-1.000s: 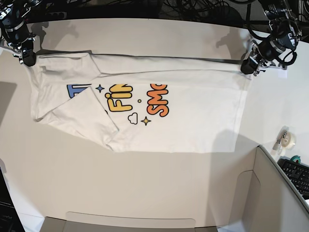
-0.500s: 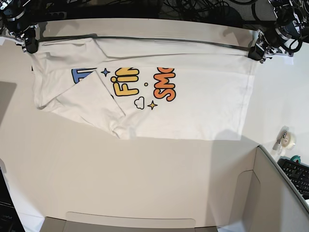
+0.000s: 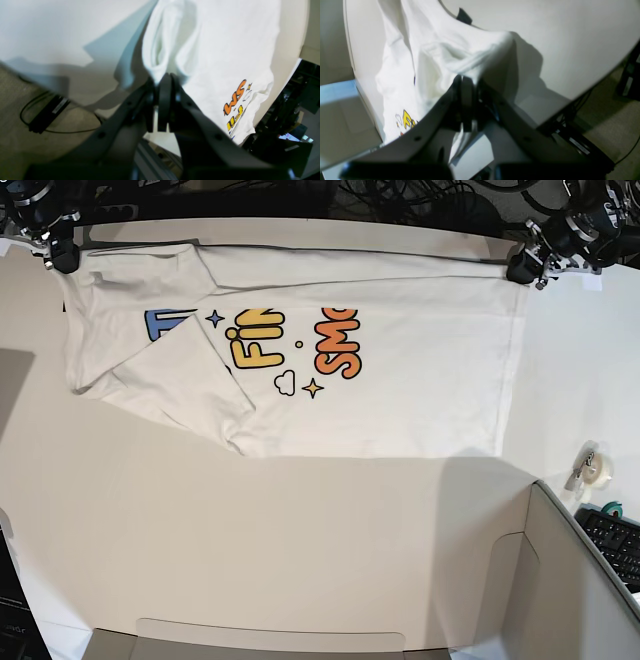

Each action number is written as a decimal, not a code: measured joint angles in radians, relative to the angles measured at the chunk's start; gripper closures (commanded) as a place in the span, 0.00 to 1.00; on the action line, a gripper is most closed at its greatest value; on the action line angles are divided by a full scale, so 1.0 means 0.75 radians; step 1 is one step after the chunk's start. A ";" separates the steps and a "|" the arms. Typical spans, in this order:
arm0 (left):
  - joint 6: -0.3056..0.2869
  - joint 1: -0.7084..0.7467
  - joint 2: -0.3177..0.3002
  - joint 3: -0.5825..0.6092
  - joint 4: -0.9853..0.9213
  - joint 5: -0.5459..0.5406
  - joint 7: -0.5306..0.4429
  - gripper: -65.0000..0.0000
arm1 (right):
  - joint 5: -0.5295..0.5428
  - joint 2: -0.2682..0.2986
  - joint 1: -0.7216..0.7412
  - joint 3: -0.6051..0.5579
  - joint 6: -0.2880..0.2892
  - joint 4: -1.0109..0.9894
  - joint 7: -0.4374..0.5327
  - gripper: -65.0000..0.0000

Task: Layout the t-shirt on the table in an organized manner, then fold the t-shirt properly
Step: 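Lower the folded edge with both grippers and release it, then move the right gripper down to the folded sleeve near the blue print, then lower the left gripper to the shirt hem corner near the orange print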

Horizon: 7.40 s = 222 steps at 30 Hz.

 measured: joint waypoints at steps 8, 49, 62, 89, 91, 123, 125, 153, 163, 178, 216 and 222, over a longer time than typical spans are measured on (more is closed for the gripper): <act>-0.001 0.021 0.000 0.000 0.000 -0.001 0.001 1.00 | 0.003 -0.001 -0.041 0.032 0.000 0.000 -0.004 1.00; -0.027 0.023 0.019 -0.435 0.122 -0.173 0.261 0.80 | 0.119 0.052 -0.146 0.307 0.006 0.360 -0.002 0.75; -0.027 -0.057 0.023 -0.455 0.122 -0.183 0.281 0.80 | -0.127 0.279 0.090 -0.183 0.006 0.353 -0.011 0.75; -0.026 -0.096 0.029 -0.409 0.122 -0.187 0.273 0.80 | -0.042 0.061 0.240 -0.284 0.016 0.159 0.016 0.75; -0.026 -0.096 0.030 -0.404 0.122 -0.186 0.272 0.80 | -0.034 -0.010 0.245 -0.293 0.014 0.120 0.009 0.75; -0.023 -0.094 0.020 -0.338 0.121 -0.187 0.277 0.67 | -0.127 0.021 0.436 -0.116 -0.010 -0.082 0.048 0.75; -0.023 -0.097 0.024 -0.323 0.121 -0.187 0.280 0.67 | -0.128 0.015 0.467 -0.126 -0.011 -0.124 0.045 0.75; -0.021 -0.144 0.021 -0.319 0.119 -0.187 0.279 0.67 | -0.449 0.039 0.619 -0.209 -0.006 -0.096 0.051 0.75; -0.021 -0.137 0.022 -0.319 0.119 -0.186 0.281 0.67 | -0.480 0.035 0.636 -0.244 -0.006 -0.100 0.049 0.75; -0.021 -0.139 0.022 -0.319 0.119 -0.187 0.281 0.67 | -0.479 0.035 0.645 -0.294 -0.006 -0.226 0.051 0.75; -0.011 -0.859 -0.173 0.095 -0.659 -0.184 0.253 0.66 | -0.464 0.049 0.637 -0.448 0.001 -0.346 0.059 1.00; 0.005 -1.049 -0.191 0.370 -0.717 -0.007 0.216 0.66 | -0.462 0.048 0.633 -0.448 -0.001 -0.345 0.058 1.00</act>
